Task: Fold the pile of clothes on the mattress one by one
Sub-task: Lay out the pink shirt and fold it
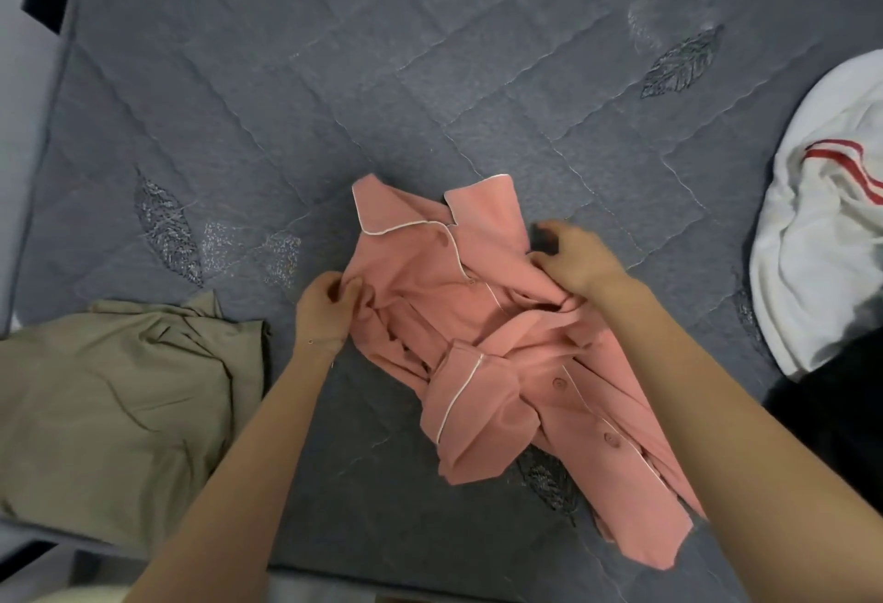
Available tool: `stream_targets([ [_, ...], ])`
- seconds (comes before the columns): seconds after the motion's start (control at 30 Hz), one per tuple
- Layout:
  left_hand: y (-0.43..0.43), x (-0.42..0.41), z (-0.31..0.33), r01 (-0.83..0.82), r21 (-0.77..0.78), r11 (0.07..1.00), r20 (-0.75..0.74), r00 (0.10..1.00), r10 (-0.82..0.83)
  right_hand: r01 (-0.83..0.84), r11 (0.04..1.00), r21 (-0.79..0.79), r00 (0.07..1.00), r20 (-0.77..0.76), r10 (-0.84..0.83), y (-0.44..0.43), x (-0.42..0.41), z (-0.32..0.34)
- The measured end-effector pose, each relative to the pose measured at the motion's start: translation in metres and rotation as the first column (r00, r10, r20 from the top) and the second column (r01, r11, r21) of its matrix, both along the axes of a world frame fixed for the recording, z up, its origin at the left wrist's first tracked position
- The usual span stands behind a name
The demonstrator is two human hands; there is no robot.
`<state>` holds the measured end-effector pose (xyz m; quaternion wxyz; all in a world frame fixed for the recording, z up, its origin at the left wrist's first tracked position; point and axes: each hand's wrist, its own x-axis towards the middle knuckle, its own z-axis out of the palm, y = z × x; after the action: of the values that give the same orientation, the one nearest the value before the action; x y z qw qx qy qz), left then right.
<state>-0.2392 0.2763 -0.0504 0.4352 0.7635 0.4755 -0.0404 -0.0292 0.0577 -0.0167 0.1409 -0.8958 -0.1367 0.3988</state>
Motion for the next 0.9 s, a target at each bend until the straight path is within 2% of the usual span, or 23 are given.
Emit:
stream_targets([
  [0.1,-0.001,0.008,0.002,-0.024,-0.053,0.998,0.037,0.999,0.026,-0.004,1.000,-0.026,1.000,-0.025,0.004,0.002,-0.012,-0.004],
  [0.2,-0.006,0.017,0.006,-0.058,-0.178,0.982,0.035,0.997,0.066,0.066,0.997,-0.042,0.996,-0.061,-0.069,-0.001,-0.023,-0.002],
  [0.3,-0.011,0.023,0.012,-0.107,-0.338,0.935,0.002,0.994,0.114,0.020,0.995,-0.098,0.992,-0.123,-0.032,-0.002,-0.028,0.005],
  [0.4,-0.015,0.022,0.026,-0.099,-0.430,0.897,0.008,0.993,0.114,0.001,0.995,-0.100,0.998,-0.064,-0.007,-0.005,-0.029,0.019],
  [0.5,-0.013,0.021,0.046,-0.050,-0.487,0.872,0.064,0.994,0.092,0.133,0.991,0.011,0.989,0.063,-0.133,-0.011,-0.033,0.040],
  [0.6,-0.012,0.017,0.072,-0.074,-0.483,0.873,0.156,0.973,0.168,0.246,0.948,0.200,0.939,0.194,-0.285,-0.019,-0.038,0.069],
  [0.67,-0.014,0.015,0.093,-0.075,-0.455,0.887,0.199,0.963,0.183,0.274,0.917,0.290,0.893,0.279,-0.354,-0.026,-0.042,0.093],
  [0.77,-0.023,0.012,0.119,-0.104,-0.521,0.847,0.261,0.925,0.274,0.242,0.901,0.360,0.821,0.419,-0.388,-0.032,-0.048,0.128],
  [0.83,-0.027,0.010,0.139,-0.148,-0.504,0.851,0.240,0.922,0.303,0.232,0.893,0.386,0.797,0.451,-0.402,-0.036,-0.051,0.150],
  [0.9,-0.026,0.008,0.162,-0.144,-0.441,0.886,0.238,0.933,0.270,0.266,0.841,0.471,0.774,0.416,-0.478,-0.040,-0.053,0.174],
])
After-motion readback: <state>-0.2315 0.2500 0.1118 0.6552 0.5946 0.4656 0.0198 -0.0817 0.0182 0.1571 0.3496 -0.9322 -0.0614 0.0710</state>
